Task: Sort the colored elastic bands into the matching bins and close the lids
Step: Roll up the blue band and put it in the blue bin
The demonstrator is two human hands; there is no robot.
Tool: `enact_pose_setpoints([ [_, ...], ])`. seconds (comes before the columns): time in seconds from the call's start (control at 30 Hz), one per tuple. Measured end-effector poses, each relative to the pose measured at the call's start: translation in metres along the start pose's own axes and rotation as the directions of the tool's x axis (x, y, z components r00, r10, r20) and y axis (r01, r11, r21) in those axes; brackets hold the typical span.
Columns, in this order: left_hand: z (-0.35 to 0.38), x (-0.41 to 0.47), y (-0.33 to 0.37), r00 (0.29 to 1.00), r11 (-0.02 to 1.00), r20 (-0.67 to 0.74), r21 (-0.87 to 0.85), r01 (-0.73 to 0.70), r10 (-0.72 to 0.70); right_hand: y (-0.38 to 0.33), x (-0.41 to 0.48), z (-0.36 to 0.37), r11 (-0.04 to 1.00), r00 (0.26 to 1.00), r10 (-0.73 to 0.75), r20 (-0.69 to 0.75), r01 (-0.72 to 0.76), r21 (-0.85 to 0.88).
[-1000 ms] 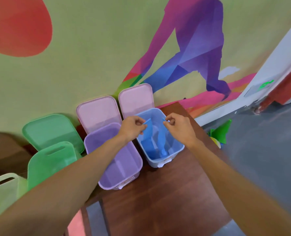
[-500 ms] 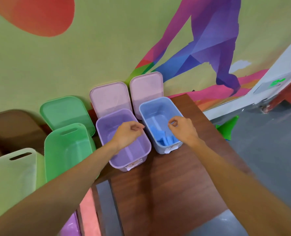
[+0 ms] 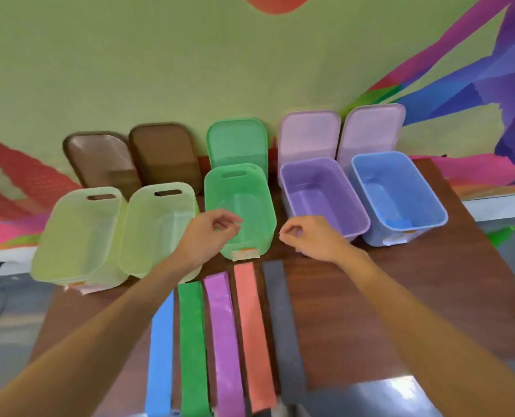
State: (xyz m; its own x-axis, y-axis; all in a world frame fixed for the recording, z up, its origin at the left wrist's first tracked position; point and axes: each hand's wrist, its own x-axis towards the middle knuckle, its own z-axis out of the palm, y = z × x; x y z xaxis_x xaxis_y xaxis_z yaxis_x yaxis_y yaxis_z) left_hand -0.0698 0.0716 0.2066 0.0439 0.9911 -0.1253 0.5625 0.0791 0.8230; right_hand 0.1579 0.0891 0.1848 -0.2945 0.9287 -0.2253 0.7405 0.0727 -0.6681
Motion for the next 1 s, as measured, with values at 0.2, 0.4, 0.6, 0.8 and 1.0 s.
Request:
enact_pose_setpoints([
  [0.2,-0.065,-0.067,-0.087,0.989,0.988,0.030,-0.045,0.149,-0.148,-0.064,0.006,0.083,0.997,0.985,-0.052,0.163,0.060,-0.047],
  [0.4,-0.088,-0.098,-0.173,0.946,0.945,0.015,-0.034,0.324,-0.324,-0.094,0.012,0.159,0.996,0.968,0.017,0.252,0.007,-0.092],
  [0.6,-0.076,-0.088,-0.246,0.876,0.876,0.012,-0.006,0.483,-0.482,-0.092,0.011,0.217,0.990,0.952,0.118,0.283,-0.091,-0.107],
  [0.8,-0.051,-0.070,-0.276,0.863,0.861,-0.103,0.077,0.502,-0.494,-0.083,0.012,0.230,0.990,0.956,0.138,0.259,-0.124,-0.066],
  [1.0,-0.032,-0.054,-0.277,0.828,0.823,-0.216,0.137,0.551,-0.518,-0.073,0.011,0.231,0.991,0.955,0.131,0.266,-0.132,-0.014],
])
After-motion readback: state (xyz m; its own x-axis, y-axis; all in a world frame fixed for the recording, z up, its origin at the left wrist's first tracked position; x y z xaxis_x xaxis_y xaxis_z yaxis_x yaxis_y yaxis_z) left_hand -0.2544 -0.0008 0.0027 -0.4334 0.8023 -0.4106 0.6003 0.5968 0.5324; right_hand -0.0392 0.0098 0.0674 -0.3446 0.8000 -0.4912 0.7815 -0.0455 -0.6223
